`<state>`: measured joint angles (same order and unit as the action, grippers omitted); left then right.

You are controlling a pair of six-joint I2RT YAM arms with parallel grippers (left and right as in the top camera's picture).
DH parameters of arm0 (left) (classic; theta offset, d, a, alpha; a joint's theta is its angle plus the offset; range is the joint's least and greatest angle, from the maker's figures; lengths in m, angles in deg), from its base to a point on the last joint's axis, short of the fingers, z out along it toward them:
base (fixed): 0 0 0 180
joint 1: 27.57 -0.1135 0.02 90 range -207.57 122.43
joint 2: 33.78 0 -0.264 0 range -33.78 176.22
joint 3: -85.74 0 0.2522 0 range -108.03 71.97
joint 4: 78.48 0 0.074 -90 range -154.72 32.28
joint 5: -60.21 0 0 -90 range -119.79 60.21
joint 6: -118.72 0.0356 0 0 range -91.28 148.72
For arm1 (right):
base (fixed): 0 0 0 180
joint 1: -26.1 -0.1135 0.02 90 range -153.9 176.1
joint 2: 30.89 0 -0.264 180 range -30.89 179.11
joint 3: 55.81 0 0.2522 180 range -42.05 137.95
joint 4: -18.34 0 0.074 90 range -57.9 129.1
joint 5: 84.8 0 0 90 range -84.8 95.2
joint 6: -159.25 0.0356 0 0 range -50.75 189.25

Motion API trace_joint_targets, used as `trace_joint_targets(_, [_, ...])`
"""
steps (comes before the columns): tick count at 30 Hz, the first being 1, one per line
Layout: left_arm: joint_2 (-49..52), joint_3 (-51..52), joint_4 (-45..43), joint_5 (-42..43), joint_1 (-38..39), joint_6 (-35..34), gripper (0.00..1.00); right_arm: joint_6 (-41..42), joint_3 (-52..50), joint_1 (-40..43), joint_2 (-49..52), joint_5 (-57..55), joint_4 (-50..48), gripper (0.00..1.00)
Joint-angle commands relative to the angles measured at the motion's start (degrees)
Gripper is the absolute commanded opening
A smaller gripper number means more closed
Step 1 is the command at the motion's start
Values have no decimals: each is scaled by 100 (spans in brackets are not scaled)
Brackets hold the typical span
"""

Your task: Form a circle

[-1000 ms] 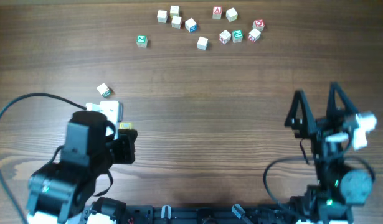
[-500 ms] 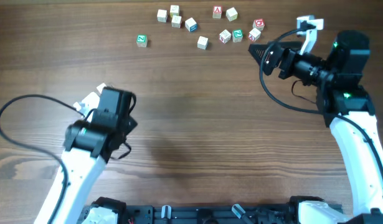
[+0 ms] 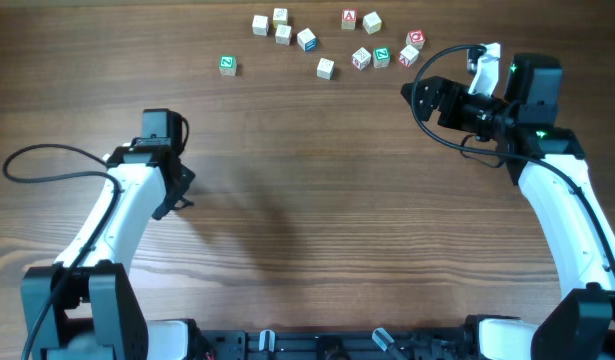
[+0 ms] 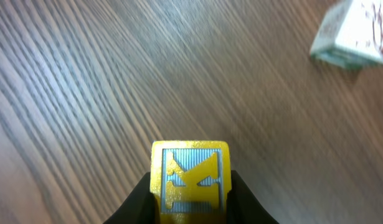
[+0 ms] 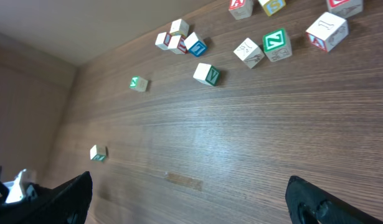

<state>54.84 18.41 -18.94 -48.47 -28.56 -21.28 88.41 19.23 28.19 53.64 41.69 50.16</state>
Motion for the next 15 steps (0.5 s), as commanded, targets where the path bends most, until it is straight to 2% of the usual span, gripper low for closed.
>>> trace_joint_targets(1, [35,125,-518,-79,-299,267,4,-114,107,0,44,-190,35,100])
trace_joint_targets(4, [44,295,-1287,483,-407,1209,4,-111,107,0,44,-402,136,100])
trace_joint_targets(10, [44,299,-1368,1558,-404,2763,4,-109,107,0,44,-1108,398,100])
trace_joint_targets(13, [42,299,-1646,2175,-404,2632,4,-109,107,0,46,-1294,404,100])
trace_joint_targets(15, [42,299,-2004,2315,-402,2186,4,-96,107,0,46,-1292,404,100])
